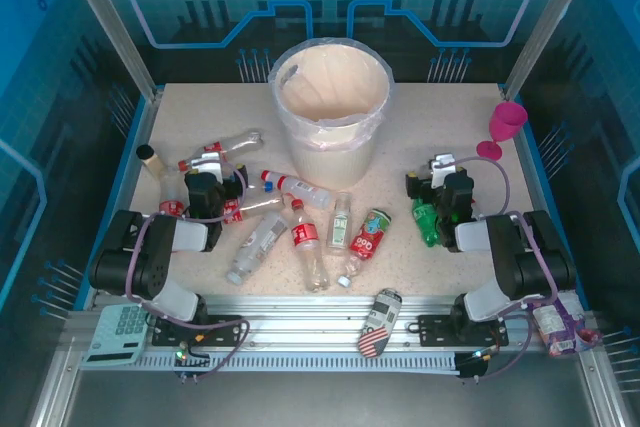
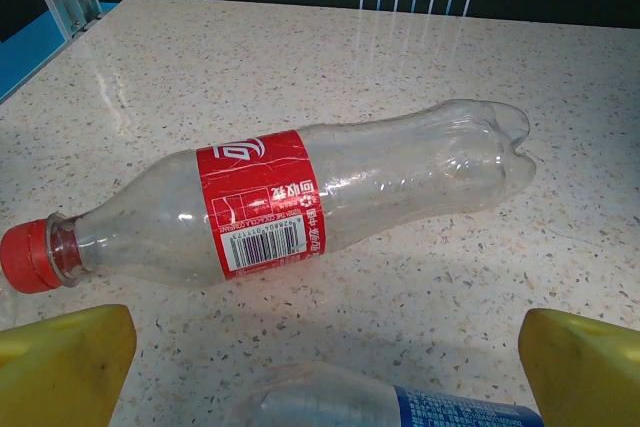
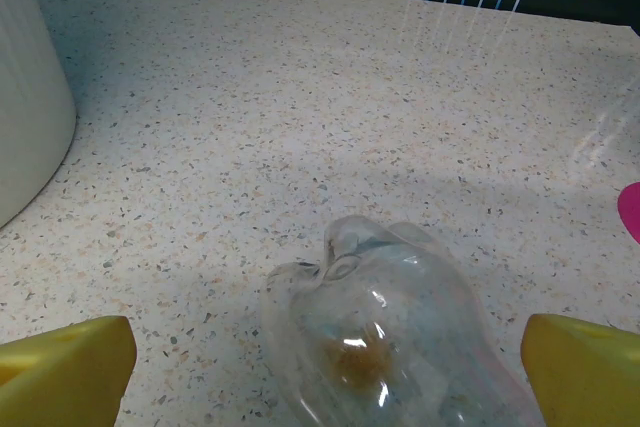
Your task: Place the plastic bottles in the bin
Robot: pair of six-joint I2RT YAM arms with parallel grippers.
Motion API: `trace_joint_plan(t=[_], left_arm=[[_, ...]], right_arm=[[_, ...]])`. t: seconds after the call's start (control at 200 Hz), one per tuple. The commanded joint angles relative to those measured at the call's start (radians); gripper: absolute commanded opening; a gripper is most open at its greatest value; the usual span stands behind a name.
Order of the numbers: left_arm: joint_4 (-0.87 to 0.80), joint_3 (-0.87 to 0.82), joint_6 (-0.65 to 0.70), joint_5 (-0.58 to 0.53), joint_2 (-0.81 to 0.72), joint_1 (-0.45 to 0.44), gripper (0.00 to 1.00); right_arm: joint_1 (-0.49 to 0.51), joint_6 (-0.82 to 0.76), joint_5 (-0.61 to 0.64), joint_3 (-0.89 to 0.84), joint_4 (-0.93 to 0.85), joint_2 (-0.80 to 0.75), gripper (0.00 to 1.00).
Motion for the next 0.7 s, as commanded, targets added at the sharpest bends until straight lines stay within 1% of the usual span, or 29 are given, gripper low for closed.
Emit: trace_joint_plan(t=[0.0,0.695], left_arm=[[0.033,-0.006,0.011,0.017,0.003,0.009,0.99],[0.031,-0.005,0.009,0.019,0.005,0.010,0.99]], right_arm=[[-0.005,0.009,-0.011,0.021,0.023,0.000,1.00],[-0.013,0.012,-0.023,0.024,0.018,0.000,1.00]])
